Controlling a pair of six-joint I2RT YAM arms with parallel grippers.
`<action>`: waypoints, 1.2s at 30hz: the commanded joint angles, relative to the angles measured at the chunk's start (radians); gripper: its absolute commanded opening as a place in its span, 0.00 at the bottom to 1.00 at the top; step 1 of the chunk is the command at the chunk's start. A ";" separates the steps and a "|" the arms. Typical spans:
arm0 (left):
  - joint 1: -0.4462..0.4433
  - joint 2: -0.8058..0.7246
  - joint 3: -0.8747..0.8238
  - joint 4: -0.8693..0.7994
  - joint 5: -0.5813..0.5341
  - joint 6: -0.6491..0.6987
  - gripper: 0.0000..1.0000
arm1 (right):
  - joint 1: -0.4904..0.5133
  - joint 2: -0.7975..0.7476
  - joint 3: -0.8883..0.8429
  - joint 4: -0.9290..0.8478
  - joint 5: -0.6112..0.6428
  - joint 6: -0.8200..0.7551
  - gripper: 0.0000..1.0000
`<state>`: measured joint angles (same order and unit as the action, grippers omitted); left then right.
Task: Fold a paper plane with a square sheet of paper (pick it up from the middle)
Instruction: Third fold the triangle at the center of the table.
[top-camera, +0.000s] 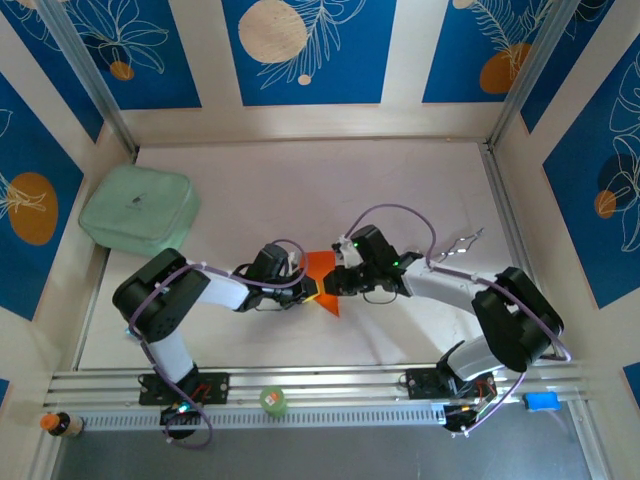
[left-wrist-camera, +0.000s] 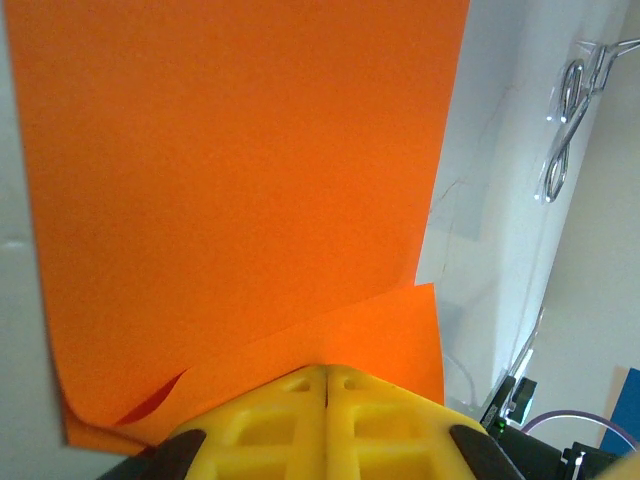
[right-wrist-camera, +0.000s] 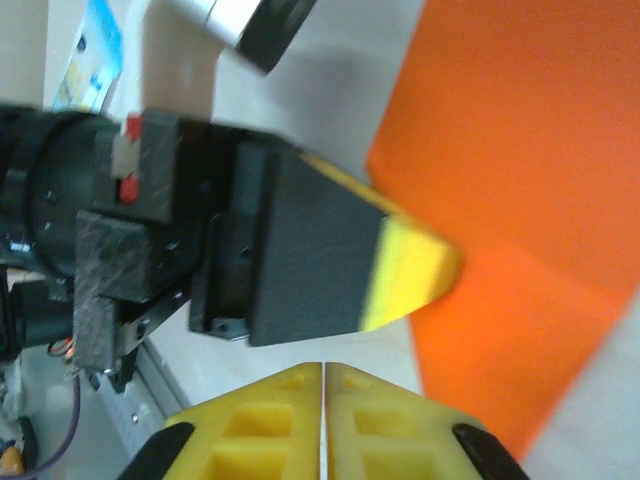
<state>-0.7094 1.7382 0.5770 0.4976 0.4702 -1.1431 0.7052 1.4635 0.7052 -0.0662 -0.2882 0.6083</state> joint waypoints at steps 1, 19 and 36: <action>-0.005 0.043 -0.003 -0.055 -0.024 0.023 0.00 | 0.054 0.049 0.018 -0.022 -0.008 0.017 0.07; -0.005 0.048 -0.006 -0.042 -0.018 0.019 0.00 | 0.055 0.183 0.047 -0.095 0.056 -0.033 0.05; -0.004 0.060 -0.004 -0.056 -0.024 0.025 0.00 | 0.010 0.074 -0.149 0.018 -0.033 0.061 0.07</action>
<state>-0.7094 1.7557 0.5808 0.5274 0.4782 -1.1431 0.7223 1.5646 0.5980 -0.0296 -0.2829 0.6365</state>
